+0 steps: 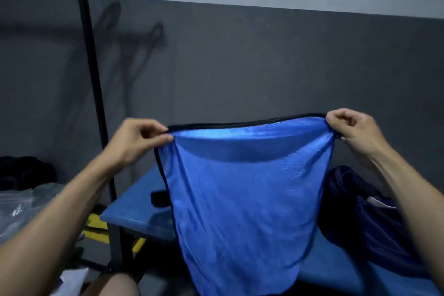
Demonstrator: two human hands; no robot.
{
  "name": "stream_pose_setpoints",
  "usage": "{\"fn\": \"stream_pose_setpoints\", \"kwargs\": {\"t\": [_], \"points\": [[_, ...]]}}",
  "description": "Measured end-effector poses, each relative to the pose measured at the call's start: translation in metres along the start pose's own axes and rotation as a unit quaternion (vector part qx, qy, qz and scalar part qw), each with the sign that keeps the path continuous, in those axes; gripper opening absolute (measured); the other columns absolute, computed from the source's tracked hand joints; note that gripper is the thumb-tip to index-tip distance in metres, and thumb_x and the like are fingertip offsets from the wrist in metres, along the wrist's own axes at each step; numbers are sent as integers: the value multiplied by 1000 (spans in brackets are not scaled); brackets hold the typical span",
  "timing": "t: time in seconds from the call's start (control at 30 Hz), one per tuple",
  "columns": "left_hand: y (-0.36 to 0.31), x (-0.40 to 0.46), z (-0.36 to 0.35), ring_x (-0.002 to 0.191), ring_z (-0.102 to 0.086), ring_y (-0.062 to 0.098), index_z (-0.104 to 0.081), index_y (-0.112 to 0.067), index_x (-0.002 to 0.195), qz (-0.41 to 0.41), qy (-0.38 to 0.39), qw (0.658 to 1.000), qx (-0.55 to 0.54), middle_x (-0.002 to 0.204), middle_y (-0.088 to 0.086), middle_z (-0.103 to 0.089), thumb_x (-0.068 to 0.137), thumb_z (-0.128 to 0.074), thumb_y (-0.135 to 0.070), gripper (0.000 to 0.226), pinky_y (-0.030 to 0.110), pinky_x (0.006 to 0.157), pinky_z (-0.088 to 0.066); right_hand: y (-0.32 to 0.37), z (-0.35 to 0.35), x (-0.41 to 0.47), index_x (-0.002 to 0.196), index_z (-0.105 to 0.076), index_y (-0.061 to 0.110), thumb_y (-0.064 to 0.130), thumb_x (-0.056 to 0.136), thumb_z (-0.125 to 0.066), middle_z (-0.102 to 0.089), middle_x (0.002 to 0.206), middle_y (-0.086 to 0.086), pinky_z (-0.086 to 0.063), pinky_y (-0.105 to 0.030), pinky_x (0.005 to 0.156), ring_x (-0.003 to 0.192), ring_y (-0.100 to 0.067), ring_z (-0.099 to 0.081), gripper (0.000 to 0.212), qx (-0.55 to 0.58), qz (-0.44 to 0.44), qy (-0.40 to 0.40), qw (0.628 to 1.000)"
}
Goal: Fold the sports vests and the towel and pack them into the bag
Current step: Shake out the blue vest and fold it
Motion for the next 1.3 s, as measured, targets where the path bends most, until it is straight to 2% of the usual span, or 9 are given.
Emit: {"fn": "stream_pose_setpoints", "kwargs": {"t": [0.1,0.23,0.37,0.47,0.67,0.8,0.93,1.13,1.3], "points": [[-43,26,23,73,-64,-3,-81,-32,80,-40,24,998,-31,78,-11,-76,73,-79,-21,13,11,73,-52,-3,13,-8,79,-77,22,33,74,-80,-71,72,7,-50,-9,66,66,0,-61,13,-16,-1,29,999],[-71,46,38,80,-67,2,-82,-23,85,-41,73,996,35,88,-1,-79,75,-80,-24,11,18,80,-54,-7,21,-16,89,-73,14,15,87,-76,-72,81,-4,-50,-11,70,73,-5,-64,4,-53,-3,40,998],[-85,50,38,71,-63,2,-77,-26,83,-120,20,978,172,78,-8,-76,78,-86,-16,14,24,76,-52,-6,23,-16,93,-72,13,20,89,-72,-72,79,4,-54,-13,76,77,-6,-65,8,-35,-2,38,999],[-84,49,37,69,-62,7,-73,-22,92,-104,26,985,135,73,-6,-71,71,-90,-22,27,33,77,-52,-3,23,-17,97,-71,10,28,85,-70,-69,89,-7,-54,-17,77,85,-15,-62,22,3,-17,43,999],[-79,39,38,71,-65,7,-79,-18,87,-7,126,990,56,81,4,-77,50,-94,-58,56,18,65,-52,-3,23,-21,95,-72,18,61,64,-87,-69,96,-6,-56,-19,78,86,-13,-66,55,93,-63,59,992],[-55,32,35,61,-58,5,-76,-13,83,93,223,967,-78,75,4,-69,50,-96,-59,60,13,57,-48,3,16,-25,98,-67,11,30,95,-60,-70,91,-3,-56,-21,73,81,-14,-63,20,179,-100,118,972],[-41,26,38,61,-57,8,-72,-12,82,103,271,936,-200,72,4,-62,62,-96,-43,44,18,60,-48,7,14,-30,109,-74,7,22,95,-49,-74,108,-10,-60,-26,77,94,-19,-71,32,247,-132,158,947],[-29,40,30,67,-62,6,-72,-10,84,155,159,952,-208,79,0,-67,79,-81,-25,18,16,63,-54,-11,9,-22,112,-64,0,26,95,-55,-66,100,-13,-57,-25,70,83,-20,-64,32,231,-164,101,954],[-3,36,6,48,-51,4,-73,-12,75,213,12,975,56,70,7,-60,92,-72,-10,17,15,46,-46,-38,-29,-31,100,-70,2,17,98,-62,-70,98,-20,-56,-37,83,84,-27,-67,17,210,-254,-2,944]]}}
Point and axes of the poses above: each hand's wrist, its own x-axis towards the middle knuckle, its own z-axis out of the back of the hand, y = z × x, the point moved 5 cm from there along x, towards the middle knuckle
